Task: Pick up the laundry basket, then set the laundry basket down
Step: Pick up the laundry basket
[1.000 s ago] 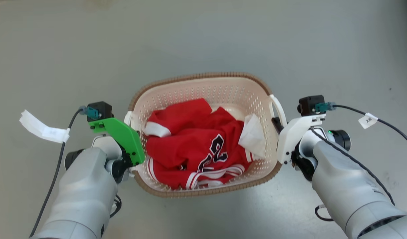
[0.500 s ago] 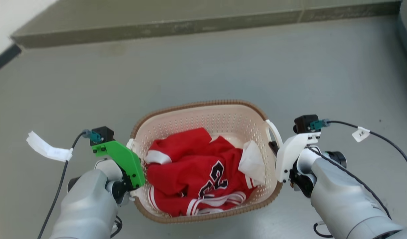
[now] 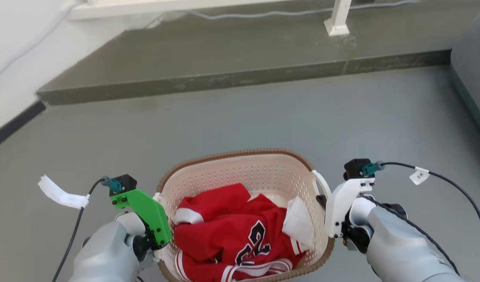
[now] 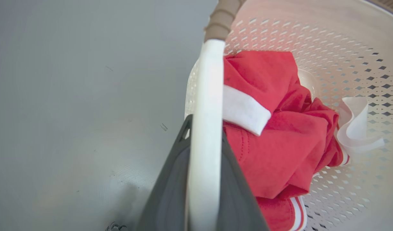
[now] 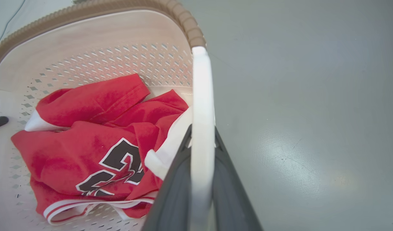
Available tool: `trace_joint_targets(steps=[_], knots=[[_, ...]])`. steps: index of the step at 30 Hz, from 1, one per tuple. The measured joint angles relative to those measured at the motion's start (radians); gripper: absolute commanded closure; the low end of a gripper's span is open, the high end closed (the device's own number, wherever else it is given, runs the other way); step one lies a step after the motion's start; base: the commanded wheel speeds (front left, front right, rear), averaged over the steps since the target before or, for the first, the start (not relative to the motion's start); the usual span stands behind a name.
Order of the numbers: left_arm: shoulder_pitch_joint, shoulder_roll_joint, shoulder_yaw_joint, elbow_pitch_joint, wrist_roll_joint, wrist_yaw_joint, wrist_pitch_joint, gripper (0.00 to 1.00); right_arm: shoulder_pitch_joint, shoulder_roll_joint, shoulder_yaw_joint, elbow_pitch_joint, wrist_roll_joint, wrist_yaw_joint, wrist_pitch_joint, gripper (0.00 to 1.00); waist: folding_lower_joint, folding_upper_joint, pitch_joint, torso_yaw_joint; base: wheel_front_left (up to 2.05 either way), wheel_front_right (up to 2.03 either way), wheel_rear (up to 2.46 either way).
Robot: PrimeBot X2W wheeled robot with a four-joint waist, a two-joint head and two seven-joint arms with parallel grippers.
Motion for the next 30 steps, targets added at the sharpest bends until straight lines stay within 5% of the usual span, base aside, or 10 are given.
trace_joint_targets(steps=[30], knots=[[0.112, 0.0, -0.016, 0.009, -0.021, 0.0, 0.055, 1.0, 0.112, 0.003, 0.023, -0.004, 0.091, 0.0, 0.051, 1.0, 0.0, 0.0, -0.157, -0.008, 0.0, 0.0, 0.0]])
